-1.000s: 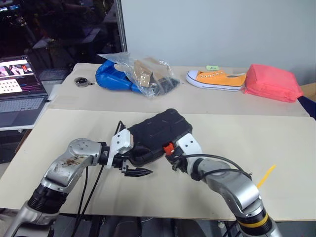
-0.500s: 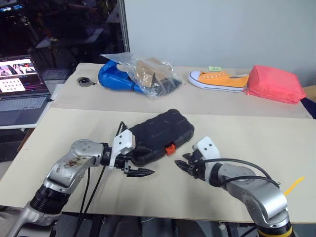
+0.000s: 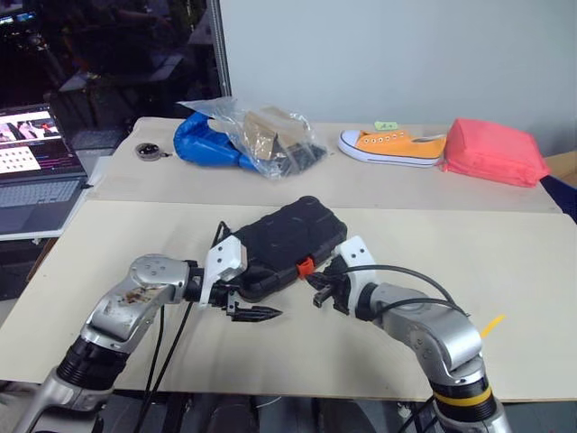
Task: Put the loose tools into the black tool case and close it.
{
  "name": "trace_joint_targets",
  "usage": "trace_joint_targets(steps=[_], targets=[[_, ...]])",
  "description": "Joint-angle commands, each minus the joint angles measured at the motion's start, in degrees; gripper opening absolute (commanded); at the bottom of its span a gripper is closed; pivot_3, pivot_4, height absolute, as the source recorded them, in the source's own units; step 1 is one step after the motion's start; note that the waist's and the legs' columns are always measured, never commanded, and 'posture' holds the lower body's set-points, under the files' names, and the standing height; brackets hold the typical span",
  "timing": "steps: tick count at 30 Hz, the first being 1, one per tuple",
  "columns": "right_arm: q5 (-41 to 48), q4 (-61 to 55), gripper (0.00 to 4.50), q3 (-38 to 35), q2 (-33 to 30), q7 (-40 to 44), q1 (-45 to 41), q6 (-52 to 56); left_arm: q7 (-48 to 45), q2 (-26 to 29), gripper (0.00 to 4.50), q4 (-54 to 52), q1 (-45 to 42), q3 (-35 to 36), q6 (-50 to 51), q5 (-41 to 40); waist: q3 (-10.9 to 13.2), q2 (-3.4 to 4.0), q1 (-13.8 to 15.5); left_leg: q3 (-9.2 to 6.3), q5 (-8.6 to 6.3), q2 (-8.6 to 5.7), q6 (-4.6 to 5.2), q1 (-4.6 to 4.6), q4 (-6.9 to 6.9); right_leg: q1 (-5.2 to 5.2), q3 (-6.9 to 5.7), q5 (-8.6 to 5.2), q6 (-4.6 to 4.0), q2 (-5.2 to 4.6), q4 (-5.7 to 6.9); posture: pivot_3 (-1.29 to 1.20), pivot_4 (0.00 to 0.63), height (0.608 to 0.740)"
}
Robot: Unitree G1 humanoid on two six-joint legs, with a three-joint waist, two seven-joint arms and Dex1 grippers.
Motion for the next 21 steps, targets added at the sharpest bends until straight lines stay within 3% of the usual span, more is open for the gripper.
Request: trace_joint_targets(steps=[1,6,13,21], targets=[[-0.33,-1.24,0.08,0.03,0.75,-0.25,-1.29,-3.1,-0.24,-0.04,4.36,0.79,1.55,-2.16,0.87,1.27,0.0,0.0,-0.04,0.0,0.0,0.02,0.0,0.01,0.0,0.0,0.0,0.01,-0.01,0.03,0.0,0.0,0.15,0.74],[3.35,-6.18,0.08,-2.65,-0.58,3.34,2.14,-3.85,0.1,-0.32,4.36,0.84,2.32,-2.19,0.47,1.47,0.0,0.0,0.05,-0.01,0.0,0.04,0.0,-0.01,-0.04,-0.02,0.01,0.0,-0.02,0.05,-0.01,0.0,0.15,0.74],[6.17,-6.35,0.08,-6.83,2.6,5.07,3.93,-13.04,0.32,-0.57,4.36,0.9,2.78,-2.16,0.24,1.54,0.0,0.0,0.2,0.01,-0.01,-0.02,-0.01,-0.08,-0.11,-0.03,0.01,-0.09,0.07,-0.04,-0.07,0.0,0.15,0.74],[-2.13,3.26,0.08,0.2,0.67,4.42,5.77,-20.72,0.72,-0.19,4.36,0.05,2.99,-1.81,0.93,1.26,-0.01,0.0,0.2,0.04,-0.01,-0.02,-0.01,-0.04,-0.13,-0.03,0.03,-0.1,0.05,-0.06,-0.07,0.0,0.15,0.74]])
